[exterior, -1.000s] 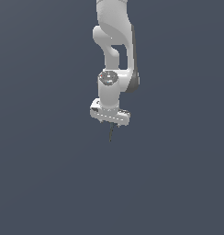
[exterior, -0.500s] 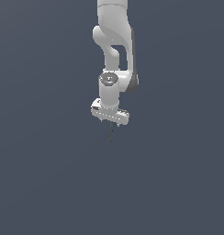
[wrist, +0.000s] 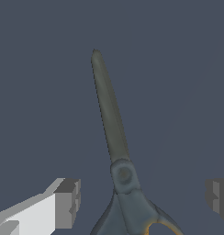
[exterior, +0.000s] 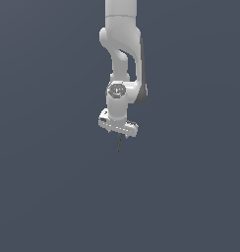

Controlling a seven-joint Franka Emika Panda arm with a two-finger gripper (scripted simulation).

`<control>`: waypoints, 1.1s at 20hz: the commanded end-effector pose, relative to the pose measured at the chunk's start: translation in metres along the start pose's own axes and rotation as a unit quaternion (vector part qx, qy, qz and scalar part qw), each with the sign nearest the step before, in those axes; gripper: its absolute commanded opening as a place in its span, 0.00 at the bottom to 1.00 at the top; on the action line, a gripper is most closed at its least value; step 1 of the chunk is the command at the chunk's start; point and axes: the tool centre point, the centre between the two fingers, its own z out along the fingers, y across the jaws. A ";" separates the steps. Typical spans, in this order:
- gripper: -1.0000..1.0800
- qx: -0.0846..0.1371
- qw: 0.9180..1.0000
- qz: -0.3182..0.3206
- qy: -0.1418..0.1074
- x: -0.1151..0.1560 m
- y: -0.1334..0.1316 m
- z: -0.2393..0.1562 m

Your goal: Pick up the object and move it to a goal position.

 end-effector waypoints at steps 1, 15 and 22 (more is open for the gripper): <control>0.96 0.000 1.000 0.000 0.000 -0.001 0.000 0.012; 0.00 0.000 1.000 0.001 0.000 0.000 0.000 0.025; 0.00 0.000 1.000 0.002 0.000 0.001 0.000 0.022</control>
